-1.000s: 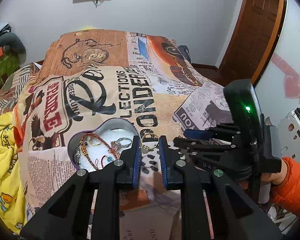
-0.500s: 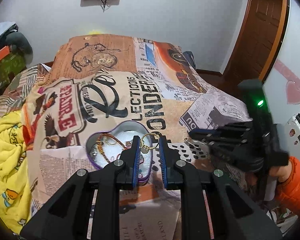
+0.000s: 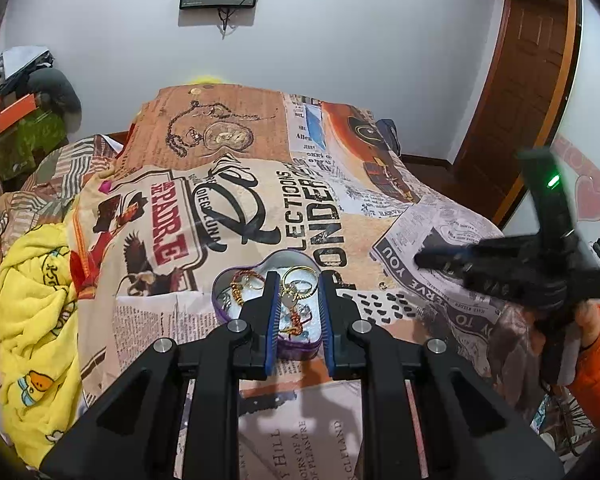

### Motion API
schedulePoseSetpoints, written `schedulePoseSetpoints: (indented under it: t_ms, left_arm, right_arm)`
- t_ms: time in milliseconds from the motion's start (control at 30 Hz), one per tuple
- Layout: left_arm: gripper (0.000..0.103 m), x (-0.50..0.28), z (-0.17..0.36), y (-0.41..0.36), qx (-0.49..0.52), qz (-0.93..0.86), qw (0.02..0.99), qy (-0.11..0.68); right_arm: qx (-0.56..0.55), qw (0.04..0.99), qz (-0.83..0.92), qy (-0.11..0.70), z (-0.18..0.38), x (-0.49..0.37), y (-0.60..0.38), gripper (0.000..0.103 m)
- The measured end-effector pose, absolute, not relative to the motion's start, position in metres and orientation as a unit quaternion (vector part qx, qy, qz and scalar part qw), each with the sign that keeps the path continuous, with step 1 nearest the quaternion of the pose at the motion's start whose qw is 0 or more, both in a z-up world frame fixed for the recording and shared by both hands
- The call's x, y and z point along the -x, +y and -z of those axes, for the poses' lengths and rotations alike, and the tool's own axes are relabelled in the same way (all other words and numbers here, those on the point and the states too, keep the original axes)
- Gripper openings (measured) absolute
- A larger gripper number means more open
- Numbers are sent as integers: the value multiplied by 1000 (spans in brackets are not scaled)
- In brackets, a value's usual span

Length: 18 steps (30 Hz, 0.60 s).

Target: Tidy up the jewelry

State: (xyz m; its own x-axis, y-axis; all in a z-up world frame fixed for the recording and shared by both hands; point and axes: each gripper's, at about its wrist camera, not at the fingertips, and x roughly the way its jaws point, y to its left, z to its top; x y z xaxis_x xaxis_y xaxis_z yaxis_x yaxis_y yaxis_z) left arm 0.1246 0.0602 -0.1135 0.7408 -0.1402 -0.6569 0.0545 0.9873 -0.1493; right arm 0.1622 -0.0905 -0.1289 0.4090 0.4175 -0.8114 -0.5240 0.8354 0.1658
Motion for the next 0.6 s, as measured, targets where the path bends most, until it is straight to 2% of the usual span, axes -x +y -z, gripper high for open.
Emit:
schedulePoseSetpoints:
  t_ms: [100, 267, 333, 400, 600]
  left_arm:
    - [17, -124, 117, 63, 59, 52, 929, 361]
    - [17, -128, 126, 69, 61, 49, 926, 369]
    - [17, -131, 129, 71, 65, 47, 925, 372]
    - [17, -135, 134, 74, 69, 45, 923, 375]
    - [17, -146, 145, 75, 79, 47, 920, 382]
  right_arm:
    - [73, 826, -266, 493, 155, -164, -83, 15]
    - [73, 807, -250, 531, 189, -176, -78, 15]
    - [70, 811, -246, 526, 191, -179, -78, 17]
    - [66, 813, -252, 520, 191, -182, -78, 26]
    - [78, 828, -256, 493, 195, -179, -76, 26]
